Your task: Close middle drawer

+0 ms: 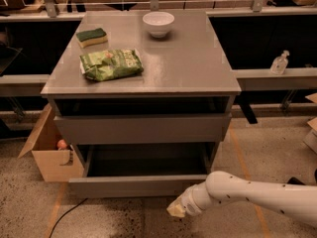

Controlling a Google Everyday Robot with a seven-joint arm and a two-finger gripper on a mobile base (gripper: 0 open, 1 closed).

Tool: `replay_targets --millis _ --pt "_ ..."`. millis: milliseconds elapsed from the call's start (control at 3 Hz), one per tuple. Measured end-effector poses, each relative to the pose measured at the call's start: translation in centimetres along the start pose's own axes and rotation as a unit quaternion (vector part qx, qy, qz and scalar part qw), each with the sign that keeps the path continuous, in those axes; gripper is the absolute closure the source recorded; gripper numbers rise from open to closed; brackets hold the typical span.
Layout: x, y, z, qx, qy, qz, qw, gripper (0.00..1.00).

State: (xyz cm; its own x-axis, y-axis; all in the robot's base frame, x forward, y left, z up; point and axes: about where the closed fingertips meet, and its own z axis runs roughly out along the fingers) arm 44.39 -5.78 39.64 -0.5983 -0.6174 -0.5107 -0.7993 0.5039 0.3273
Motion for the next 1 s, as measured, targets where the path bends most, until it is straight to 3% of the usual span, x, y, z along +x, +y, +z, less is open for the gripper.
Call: replay_targets --millis 333,1000 --pt "0.0 0.0 0.0 0.0 0.0 0.0 1.0 1.0" --pt "-4.4 -2.5 -0.7 0.033 -0.044 -0.048 0.9973 1.0"
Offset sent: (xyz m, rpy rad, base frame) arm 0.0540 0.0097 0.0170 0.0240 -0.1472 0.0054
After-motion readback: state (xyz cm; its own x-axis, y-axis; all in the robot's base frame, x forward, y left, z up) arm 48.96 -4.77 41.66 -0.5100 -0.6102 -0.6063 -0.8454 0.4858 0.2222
